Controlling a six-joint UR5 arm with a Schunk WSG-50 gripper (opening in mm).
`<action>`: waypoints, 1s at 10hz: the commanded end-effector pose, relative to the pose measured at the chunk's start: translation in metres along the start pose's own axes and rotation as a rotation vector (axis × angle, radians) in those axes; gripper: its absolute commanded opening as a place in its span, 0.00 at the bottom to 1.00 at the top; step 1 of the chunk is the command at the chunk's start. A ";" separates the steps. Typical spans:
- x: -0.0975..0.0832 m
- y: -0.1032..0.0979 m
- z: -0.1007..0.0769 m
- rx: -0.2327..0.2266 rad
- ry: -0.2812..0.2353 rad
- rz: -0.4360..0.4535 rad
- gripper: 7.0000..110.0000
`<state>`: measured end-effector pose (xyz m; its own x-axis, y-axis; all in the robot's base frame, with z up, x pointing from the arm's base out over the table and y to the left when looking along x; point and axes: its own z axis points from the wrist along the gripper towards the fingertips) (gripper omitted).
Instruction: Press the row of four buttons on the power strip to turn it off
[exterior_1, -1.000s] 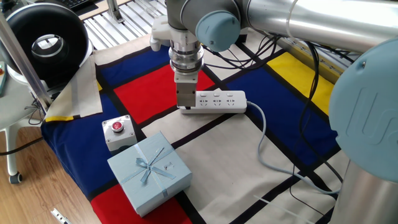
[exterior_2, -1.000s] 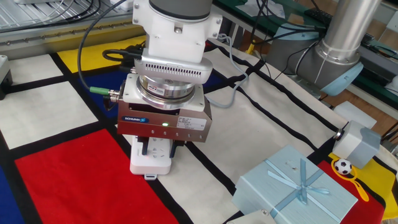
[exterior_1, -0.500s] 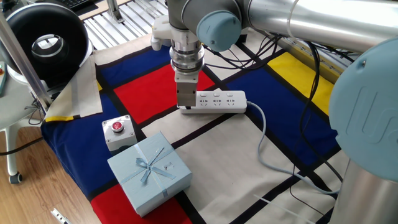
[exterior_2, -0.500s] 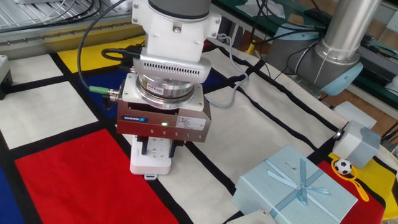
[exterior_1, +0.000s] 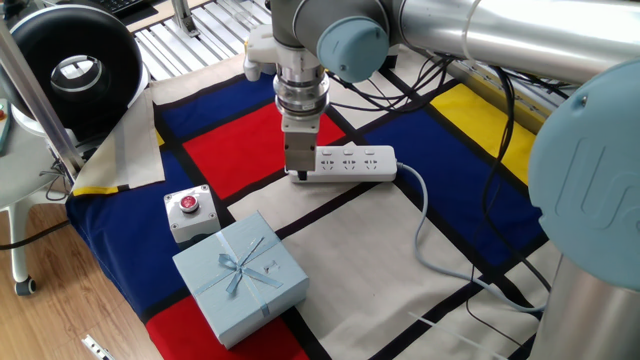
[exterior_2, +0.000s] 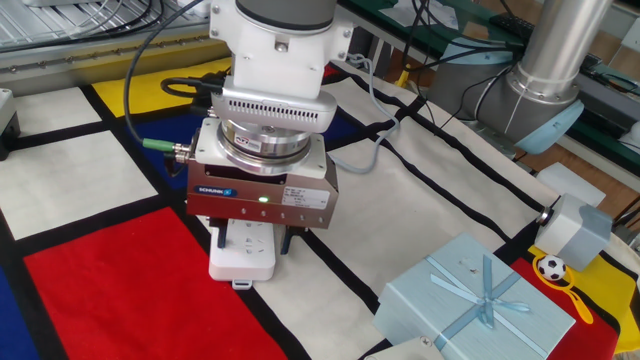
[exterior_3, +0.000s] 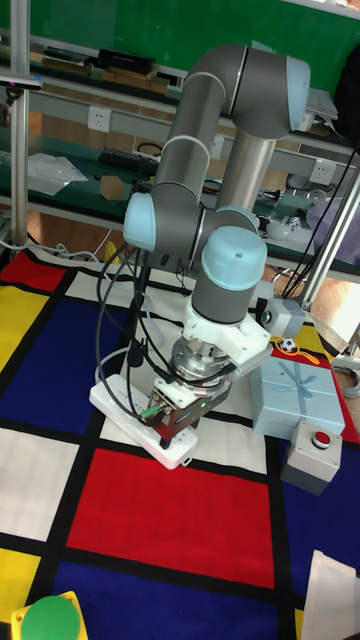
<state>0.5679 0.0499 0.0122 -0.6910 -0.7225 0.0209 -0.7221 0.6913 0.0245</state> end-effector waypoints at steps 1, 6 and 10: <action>-0.003 0.006 -0.002 -0.014 -0.014 0.008 0.57; -0.003 0.008 0.000 -0.013 -0.010 0.012 0.57; -0.001 0.005 0.000 -0.008 -0.006 0.010 0.57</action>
<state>0.5638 0.0536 0.0114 -0.6934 -0.7202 0.0227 -0.7197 0.6938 0.0271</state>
